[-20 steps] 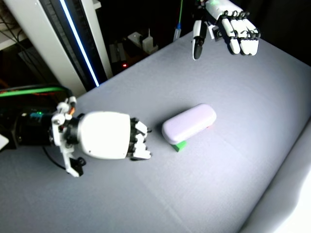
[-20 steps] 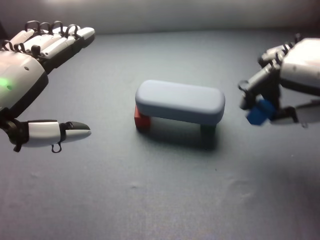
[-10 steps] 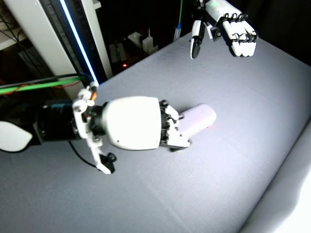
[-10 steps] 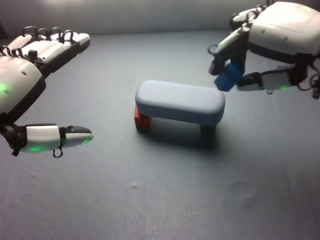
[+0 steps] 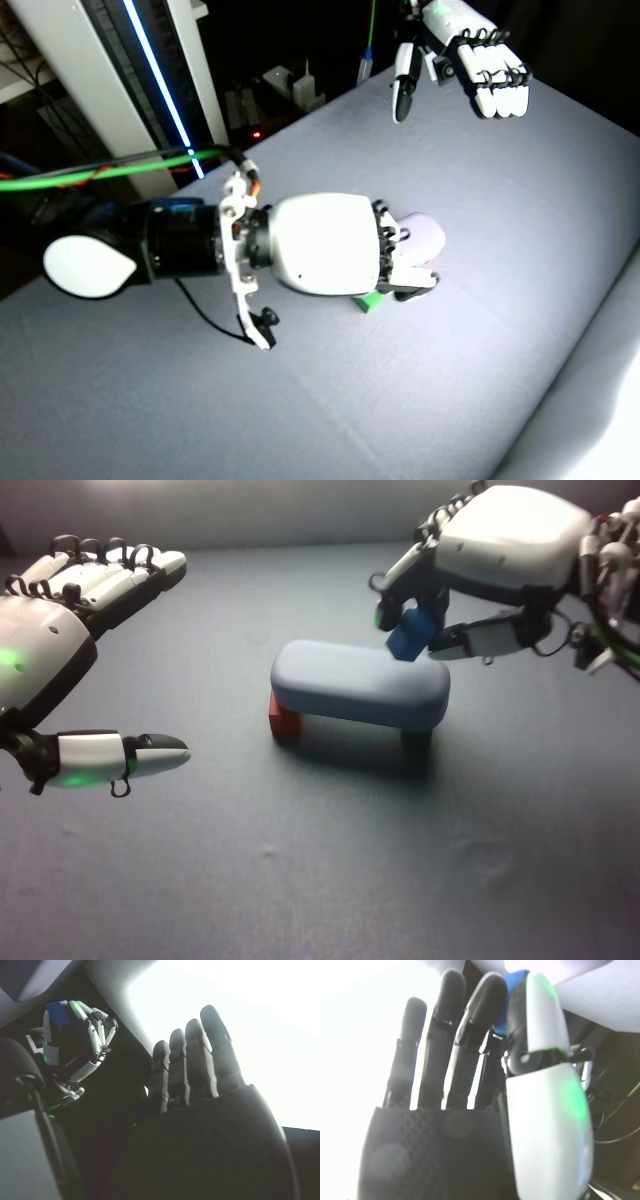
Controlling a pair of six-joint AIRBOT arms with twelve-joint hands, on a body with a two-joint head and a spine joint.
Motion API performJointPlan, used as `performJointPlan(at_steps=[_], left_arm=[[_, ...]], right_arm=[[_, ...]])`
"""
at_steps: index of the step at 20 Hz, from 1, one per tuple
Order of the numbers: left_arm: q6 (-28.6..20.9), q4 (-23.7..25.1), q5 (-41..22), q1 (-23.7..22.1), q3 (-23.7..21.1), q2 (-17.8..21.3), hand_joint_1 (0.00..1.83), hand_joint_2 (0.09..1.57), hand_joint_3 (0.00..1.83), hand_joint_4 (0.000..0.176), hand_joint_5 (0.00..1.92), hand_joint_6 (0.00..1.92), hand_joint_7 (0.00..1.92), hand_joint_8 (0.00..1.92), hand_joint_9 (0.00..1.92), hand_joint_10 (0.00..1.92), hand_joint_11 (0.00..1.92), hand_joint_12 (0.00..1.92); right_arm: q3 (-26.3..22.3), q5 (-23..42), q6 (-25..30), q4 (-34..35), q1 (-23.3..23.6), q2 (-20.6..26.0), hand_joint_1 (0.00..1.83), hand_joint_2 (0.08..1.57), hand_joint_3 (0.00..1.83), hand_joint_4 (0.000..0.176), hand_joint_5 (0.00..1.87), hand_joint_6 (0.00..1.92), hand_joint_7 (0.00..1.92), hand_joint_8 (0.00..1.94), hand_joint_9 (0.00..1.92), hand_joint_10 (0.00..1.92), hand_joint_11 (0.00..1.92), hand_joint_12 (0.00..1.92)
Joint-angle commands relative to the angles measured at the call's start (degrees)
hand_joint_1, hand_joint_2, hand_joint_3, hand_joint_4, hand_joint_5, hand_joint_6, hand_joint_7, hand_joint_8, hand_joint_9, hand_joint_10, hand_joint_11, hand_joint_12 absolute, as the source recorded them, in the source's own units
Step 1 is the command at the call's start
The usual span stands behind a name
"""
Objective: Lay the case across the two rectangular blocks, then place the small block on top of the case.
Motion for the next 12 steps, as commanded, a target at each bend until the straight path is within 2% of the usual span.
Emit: performJointPlan(at_steps=[1, 3, 4, 5, 6, 7, 8, 9, 10, 11, 12], left_arm=[[-0.3, 0.5, -6.8, -0.4, 0.4, -0.1, 0.92, 0.87, 0.0, 0.003, 0.17, 0.0, 0.19, 0.0, 0.17, 0.0, 0.0, 0.64], [-0.3, 0.5, -6.8, -0.4, 0.4, -0.1, 0.93, 0.87, 0.0, 0.002, 0.17, 0.0, 0.18, 0.0, 0.17, 0.0, 0.0, 0.63], [-0.3, 0.5, -6.8, -0.4, 0.4, 0.0, 0.93, 0.87, 0.0, 0.0, 0.17, 0.0, 0.19, 0.0, 0.18, 0.0, 0.0, 0.64], [-0.3, 0.5, -6.8, -0.4, 0.4, -0.1, 0.92, 0.86, 0.0, 0.0, 0.17, 0.0, 0.19, 0.0, 0.19, 0.0, 0.0, 0.68], [-0.4, 0.5, -6.8, -0.4, 0.4, -0.1, 0.92, 0.86, 0.0, 0.0, 0.17, 0.0, 0.19, 0.0, 0.18, 0.0, 0.0, 0.66], [-0.4, 0.5, -6.8, -0.4, 0.4, -0.1, 0.91, 0.86, 0.0, 0.0, 0.17, 0.0, 0.18, 0.0, 0.17, 0.0, 0.0, 0.59], [-0.5, 0.5, -6.8, -0.4, 0.4, -0.2, 0.92, 0.86, 0.0, 0.0, 0.17, 0.0, 0.18, 0.0, 0.18, 0.01, 0.0, 0.63], [-0.5, 0.5, -6.8, -0.4, 0.4, -0.2, 0.92, 0.86, 0.0, 0.0, 0.18, 0.0, 0.18, 0.0, 0.18, 0.01, 0.0, 0.64], [-0.6, 0.5, -6.8, -0.4, 0.4, -0.2, 0.91, 0.86, 0.0, 0.0, 0.18, 0.0, 0.19, 0.0, 0.18, 0.01, 0.0, 0.64], [-0.6, 0.5, -6.8, -0.4, 0.4, -0.2, 0.91, 0.86, 0.0, 0.0, 0.18, 0.0, 0.19, 0.0, 0.18, 0.01, 0.0, 0.67], [-0.7, 0.5, -6.8, -0.4, 0.4, -0.2, 0.91, 0.86, 0.0, 0.0, 0.19, 0.0, 0.19, 0.0, 0.18, 0.01, 0.0, 0.68]], right_arm=[[0.3, 5.2, -0.2, 1.5, 0.9, 0.1, 1.27, 1.02, 0.0, 0.0, 1.09, 0.84, 1.3, 0.45, 1.13, 0.74, 0.82, 1.39], [0.4, 5.0, -0.2, 1.2, 1.0, -0.3, 1.26, 1.03, 0.0, 0.0, 1.07, 0.89, 1.28, 0.49, 1.07, 0.68, 0.61, 1.37], [0.4, 4.8, -0.2, 1.1, 1.0, -0.5, 1.26, 1.03, 0.0, 0.003, 1.09, 0.88, 1.27, 0.48, 1.11, 0.69, 0.74, 1.39], [0.5, 4.5, -0.2, 0.9, 1.0, -0.7, 1.26, 1.03, 0.0, 0.011, 1.1, 0.83, 1.26, 0.53, 1.11, 0.75, 0.76, 1.44], [0.5, 4.1, -0.2, 0.4, 1.0, -1.0, 1.27, 1.03, 0.0, 0.0, 1.07, 0.87, 1.31, 0.44, 1.09, 0.73, 0.62, 1.44], [0.6, 3.8, -0.2, 0.0, 1.0, -1.2, 1.27, 1.03, 0.0, 0.0, 1.05, 0.91, 1.34, 0.39, 1.07, 0.67, 0.55, 1.35], [0.7, 3.2, -0.2, -0.3, 1.0, -1.4, 1.27, 1.03, 0.0, 0.0, 1.05, 0.91, 1.35, 0.35, 1.07, 0.57, 0.47, 1.3], [0.7, 3.1, -0.2, -0.4, 1.0, -1.5, 1.27, 1.03, 0.0, 0.0, 1.05, 0.89, 1.36, 0.35, 1.09, 0.56, 0.51, 1.32], [0.8, 2.9, -0.2, -0.5, 1.0, -1.6, 1.27, 1.03, 0.0, 0.0, 1.06, 0.88, 1.34, 0.39, 1.11, 0.55, 0.58, 1.34], [0.8, 2.8, -0.2, -0.5, 1.0, -1.7, 1.26, 1.03, 0.0, 0.001, 1.08, 0.85, 1.28, 0.51, 1.07, 0.61, 0.56, 1.43], [0.9, 2.7, -0.2, -0.6, 1.0, -1.7, 1.25, 1.04, 0.0, 0.011, 1.07, 0.88, 1.24, 0.56, 1.03, 0.67, 0.52, 1.48]])
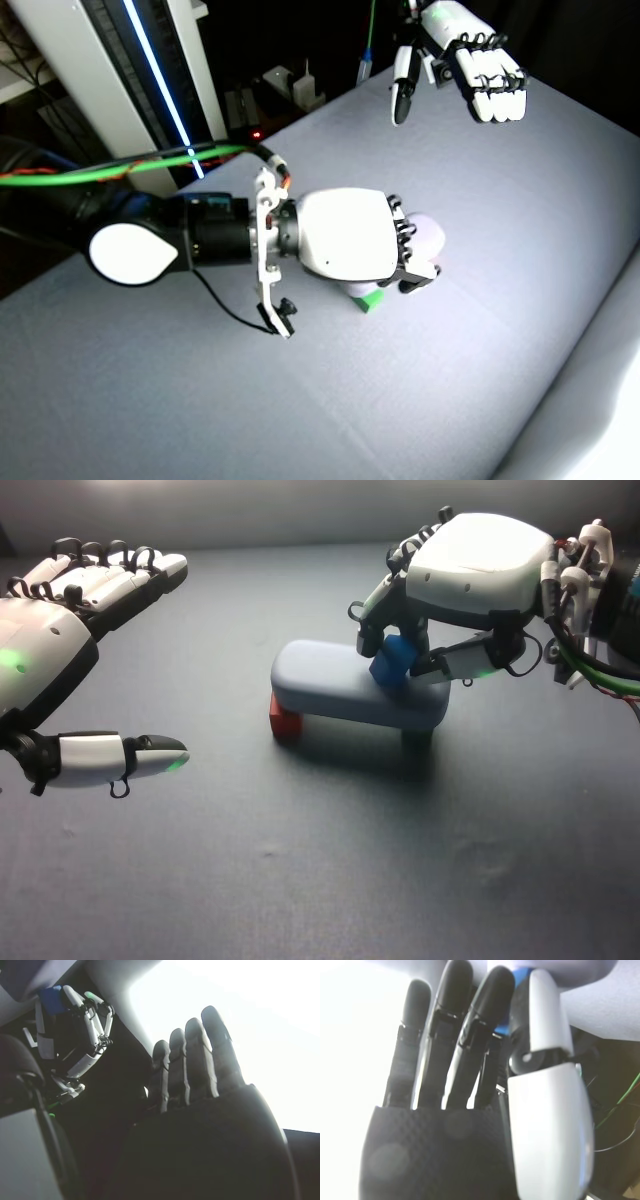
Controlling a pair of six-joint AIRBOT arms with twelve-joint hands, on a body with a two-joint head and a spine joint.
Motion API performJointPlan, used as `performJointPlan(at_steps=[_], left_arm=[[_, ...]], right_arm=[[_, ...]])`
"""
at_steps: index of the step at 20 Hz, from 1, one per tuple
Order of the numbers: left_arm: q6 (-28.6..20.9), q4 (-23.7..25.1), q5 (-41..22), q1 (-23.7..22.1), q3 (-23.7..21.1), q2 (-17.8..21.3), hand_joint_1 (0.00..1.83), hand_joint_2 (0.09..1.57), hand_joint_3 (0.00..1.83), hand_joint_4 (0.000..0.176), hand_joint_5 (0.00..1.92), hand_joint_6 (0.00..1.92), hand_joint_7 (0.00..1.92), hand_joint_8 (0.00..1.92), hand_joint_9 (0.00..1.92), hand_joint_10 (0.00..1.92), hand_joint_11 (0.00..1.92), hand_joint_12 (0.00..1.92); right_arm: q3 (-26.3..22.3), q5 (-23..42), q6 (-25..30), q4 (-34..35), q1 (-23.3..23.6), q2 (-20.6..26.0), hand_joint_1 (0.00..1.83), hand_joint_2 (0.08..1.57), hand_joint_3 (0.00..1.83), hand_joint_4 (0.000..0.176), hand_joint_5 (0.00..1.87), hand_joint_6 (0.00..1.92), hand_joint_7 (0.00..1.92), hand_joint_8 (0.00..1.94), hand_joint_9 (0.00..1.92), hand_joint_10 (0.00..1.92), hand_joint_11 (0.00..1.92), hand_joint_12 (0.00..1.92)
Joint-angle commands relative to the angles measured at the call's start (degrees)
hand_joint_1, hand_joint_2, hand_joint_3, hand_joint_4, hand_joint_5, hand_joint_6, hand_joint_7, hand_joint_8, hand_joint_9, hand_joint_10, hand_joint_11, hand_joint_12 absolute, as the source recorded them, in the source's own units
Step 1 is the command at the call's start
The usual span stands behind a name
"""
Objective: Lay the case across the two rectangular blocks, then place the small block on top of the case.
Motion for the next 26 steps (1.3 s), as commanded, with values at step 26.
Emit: performJointPlan(at_steps=[26], left_arm=[[-1.3, 0.6, -6.9, -0.4, 0.4, -0.8, 0.92, 0.85, 0.0, 0.024, 0.17, 0.0, 0.19, 0.0, 0.21, 0.0, 0.0, 0.83]], right_arm=[[0.9, 3.2, -1.4, 1.8, 1.5, 0.1, 1.21, 1.16, 0.0, 0.0, 0.75, 1.26, 1.03, 0.97, 0.96, 0.42, 0.43, 1.39]])
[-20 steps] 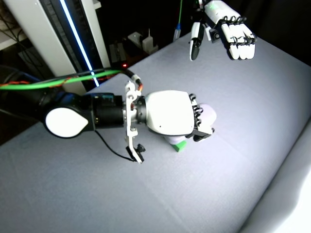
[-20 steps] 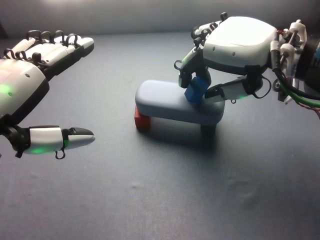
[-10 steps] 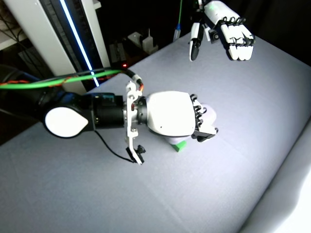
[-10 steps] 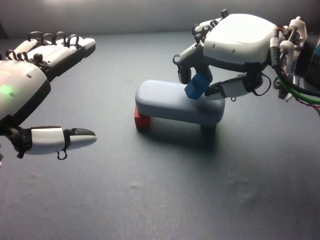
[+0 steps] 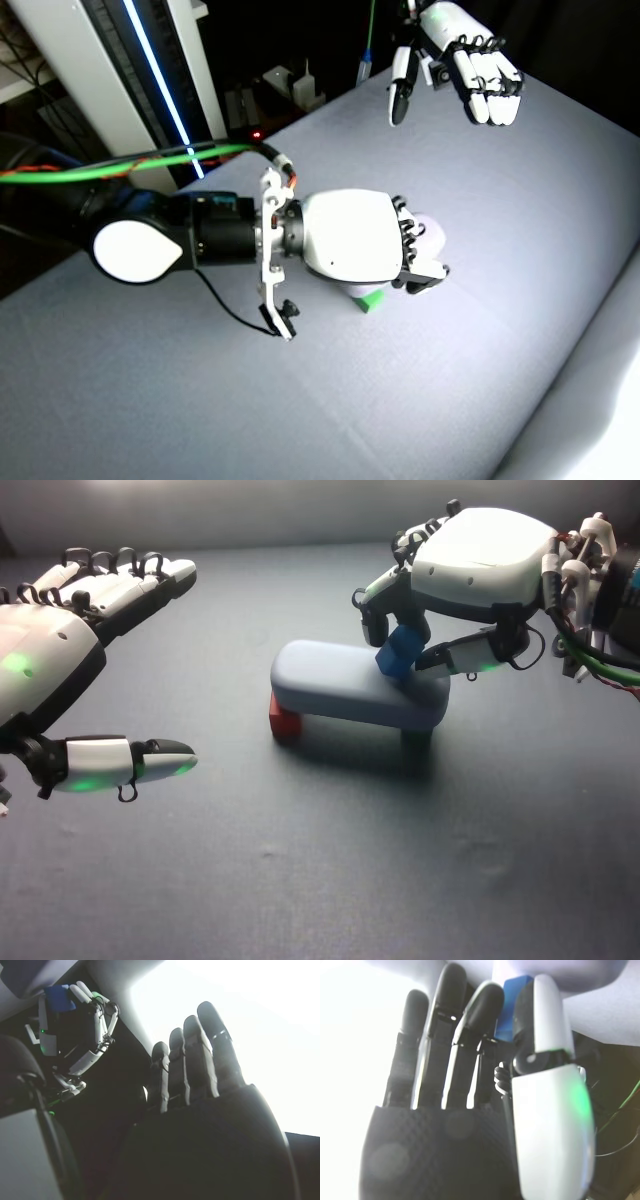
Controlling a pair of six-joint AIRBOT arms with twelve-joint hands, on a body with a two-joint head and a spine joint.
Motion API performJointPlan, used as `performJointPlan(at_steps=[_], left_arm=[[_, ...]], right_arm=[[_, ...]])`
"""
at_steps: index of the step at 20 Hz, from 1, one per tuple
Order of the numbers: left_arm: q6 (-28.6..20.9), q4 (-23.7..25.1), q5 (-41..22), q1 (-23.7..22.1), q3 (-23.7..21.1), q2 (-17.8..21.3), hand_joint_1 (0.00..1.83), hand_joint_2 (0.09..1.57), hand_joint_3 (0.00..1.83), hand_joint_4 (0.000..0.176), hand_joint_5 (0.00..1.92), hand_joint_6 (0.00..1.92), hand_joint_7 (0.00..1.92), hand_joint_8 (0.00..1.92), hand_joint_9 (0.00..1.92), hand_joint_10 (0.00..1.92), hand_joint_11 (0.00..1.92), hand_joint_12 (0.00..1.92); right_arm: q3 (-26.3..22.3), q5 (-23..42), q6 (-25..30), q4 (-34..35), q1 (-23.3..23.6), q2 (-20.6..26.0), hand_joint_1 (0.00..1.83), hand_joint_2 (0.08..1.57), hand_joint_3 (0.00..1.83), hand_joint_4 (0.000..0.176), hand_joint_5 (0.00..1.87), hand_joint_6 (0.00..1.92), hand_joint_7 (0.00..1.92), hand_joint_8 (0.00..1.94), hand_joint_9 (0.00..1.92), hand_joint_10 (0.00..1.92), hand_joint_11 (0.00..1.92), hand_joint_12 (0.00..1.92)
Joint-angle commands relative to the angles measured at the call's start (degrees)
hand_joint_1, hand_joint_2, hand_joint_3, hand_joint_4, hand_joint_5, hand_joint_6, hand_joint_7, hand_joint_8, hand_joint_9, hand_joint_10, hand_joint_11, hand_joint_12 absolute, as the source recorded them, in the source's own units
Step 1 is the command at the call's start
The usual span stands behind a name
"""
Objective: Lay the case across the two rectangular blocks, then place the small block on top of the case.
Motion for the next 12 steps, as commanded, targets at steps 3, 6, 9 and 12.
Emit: performJointPlan(at_steps=[3, 6, 9, 12], left_arm=[[-0.4, 0.4, -7.2, -0.4, 0.3, -0.2, 0.9, 0.86, 0.0, 0.024, 0.17, 0.0, 0.19, 0.0, 0.2, 0.0, 0.0, 0.8], [-0.5, 0.4, -7.2, -0.4, 0.3, -0.2, 0.9, 0.86, 0.0, 0.018, 0.17, 0.0, 0.19, 0.0, 0.2, 0.0, 0.0, 0.8], [-0.6, 0.4, -7.1, -0.4, 0.4, -0.3, 0.92, 0.86, 0.0, 0.024, 0.17, 0.0, 0.18, 0.0, 0.2, 0.0, 0.0, 0.75], [-0.8, 0.4, -7.2, -0.4, 0.4, -0.3, 0.91, 0.86, 0.0, 0.015, 0.18, 0.0, 0.18, 0.0, 0.2, 0.0, 0.0, 0.76]], right_arm=[[0.2, 5.2, -0.5, 1.6, 0.9, 0.1, 1.21, 1.15, 0.0, 0.0, 0.78, 1.26, 1.02, 0.95, 0.98, 0.38, 0.42, 1.35], [0.2, 5.1, -0.5, 1.6, 0.9, 0.1, 1.12, 1.08, 0.0, 0.0, 0.72, 0.67, 0.92, 0.3, 0.94, 0.28, 0.36, 1.28], [0.2, 5.1, -0.5, 1.6, 0.9, 0.1, 1.12, 1.05, 0.0, 0.0, 0.75, 0.19, 0.94, 0.05, 0.85, 0.2, 0.24, 1.33], [0.2, 5.0, -0.5, 1.6, 0.9, 0.0, 1.11, 1.04, 0.0, 0.0, 0.73, 0.09, 0.87, 0.0, 0.74, 0.15, 0.11, 1.3]])
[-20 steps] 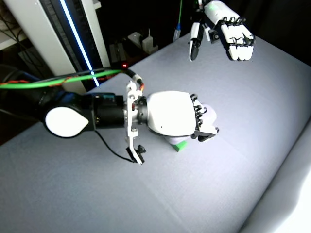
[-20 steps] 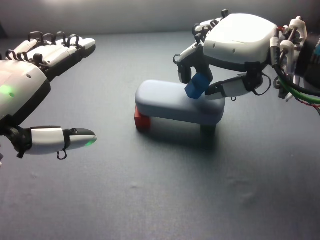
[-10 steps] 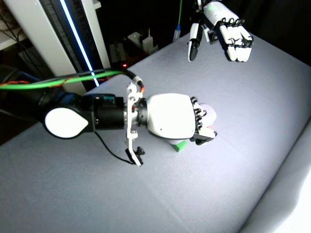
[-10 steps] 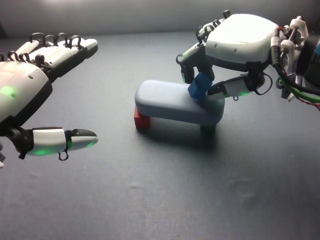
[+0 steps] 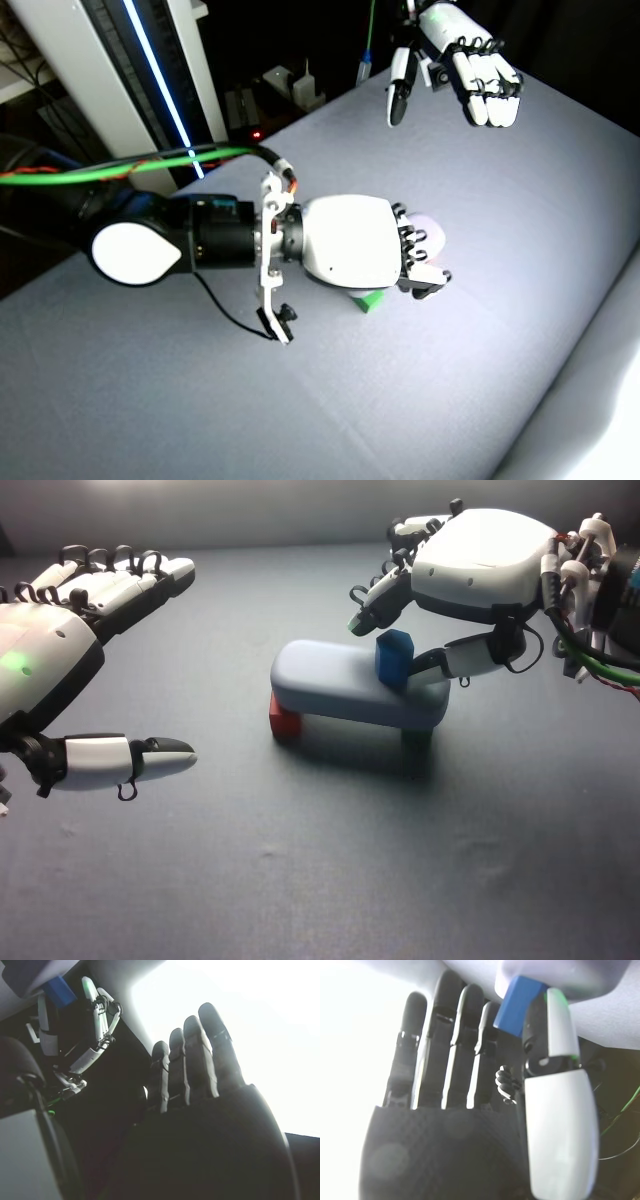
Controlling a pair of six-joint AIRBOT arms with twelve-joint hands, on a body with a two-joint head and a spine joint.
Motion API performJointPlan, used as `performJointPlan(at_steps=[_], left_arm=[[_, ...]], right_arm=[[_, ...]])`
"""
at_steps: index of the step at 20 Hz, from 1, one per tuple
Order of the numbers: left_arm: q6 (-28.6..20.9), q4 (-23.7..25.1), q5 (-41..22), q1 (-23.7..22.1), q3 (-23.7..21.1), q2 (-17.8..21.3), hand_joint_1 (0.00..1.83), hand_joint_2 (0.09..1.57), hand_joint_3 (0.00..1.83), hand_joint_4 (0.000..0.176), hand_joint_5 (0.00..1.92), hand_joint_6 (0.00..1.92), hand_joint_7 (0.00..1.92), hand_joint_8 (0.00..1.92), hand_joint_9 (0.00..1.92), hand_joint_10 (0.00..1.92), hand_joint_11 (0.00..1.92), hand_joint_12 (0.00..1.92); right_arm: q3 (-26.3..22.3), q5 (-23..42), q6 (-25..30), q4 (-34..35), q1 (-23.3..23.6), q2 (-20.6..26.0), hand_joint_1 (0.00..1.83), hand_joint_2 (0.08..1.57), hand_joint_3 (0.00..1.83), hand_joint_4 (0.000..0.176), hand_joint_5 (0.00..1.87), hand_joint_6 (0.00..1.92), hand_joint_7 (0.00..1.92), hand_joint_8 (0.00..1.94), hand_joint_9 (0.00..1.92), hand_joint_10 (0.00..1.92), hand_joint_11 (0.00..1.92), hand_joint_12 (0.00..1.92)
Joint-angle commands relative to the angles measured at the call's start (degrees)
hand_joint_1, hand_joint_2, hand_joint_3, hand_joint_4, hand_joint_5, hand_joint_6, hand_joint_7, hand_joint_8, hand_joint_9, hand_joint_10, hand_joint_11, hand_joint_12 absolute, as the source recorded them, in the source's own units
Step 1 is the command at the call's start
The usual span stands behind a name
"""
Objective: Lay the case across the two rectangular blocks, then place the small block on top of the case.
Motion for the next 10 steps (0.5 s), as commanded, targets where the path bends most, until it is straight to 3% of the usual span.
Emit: performJointPlan(at_steps=[1, 5, 6, 7, 10], left_arm=[[-0.4, 0.5, -7.2, -0.4, 0.3, -0.3, 0.91, 0.86, 0.0, 0.023, 0.17, 0.0, 0.18, 0.0, 0.19, 0.0, 0.0, 0.72], [-0.5, 0.5, -7.2, -0.4, 0.3, -0.3, 0.89, 0.86, 0.0, 0.034, 0.17, 0.0, 0.19, 0.0, 0.2, 0.01, 0.0, 0.79], [-0.5, 0.5, -7.3, -0.3, 0.3, -0.3, 0.9, 0.86, 0.0, 0.02, 0.18, 0.0, 0.19, 0.0, 0.21, 0.01, 0.0, 0.83], [-0.6, 0.5, -7.4, -0.3, 0.3, -0.3, 0.89, 0.87, 0.0, 0.031, 0.17, 0.0, 0.19, 0.0, 0.2, 0.0, 0.0, 0.79], [-0.6, 0.5, -7.5, -0.3, 0.3, -0.3, 0.9, 0.86, 0.0, 0.028, 0.17, 0.0, 0.18, 0.0, 0.2, 0.0, 0.0, 0.75]], right_arm=[[0.2, 5.4, -0.3, 1.6, 0.9, 0.1, 1.12, 1.04, 0.0, 0.0, 0.73, 0.08, 0.86, 0.0, 0.73, 0.15, 0.11, 1.31], [0.2, 5.2, -0.4, 1.6, 0.9, 0.1, 1.09, 1.04, 0.0, 0.0, 0.72, 0.06, 0.82, 0.0, 0.72, 0.14, 0.08, 1.33], [0.2, 5.2, -0.4, 1.6, 0.9, 0.1, 1.09, 1.03, 0.0, 0.0, 0.72, 0.05, 0.81, 0.0, 0.73, 0.13, 0.11, 1.32], [0.2, 5.2, -0.4, 1.6, 0.9, 0.1, 1.06, 1.03, 0.0, 0.015, 0.68, 0.03, 0.76, 0.0, 0.69, 0.11, 0.08, 1.3], [-0.5, 5.2, -0.4, 1.6, 0.9, 0.1, 0.98, 1.02, 0.0, 0.072, 0.39, 0.0, 0.47, 0.0, 0.49, 0.02, 0.0, 1.21]])
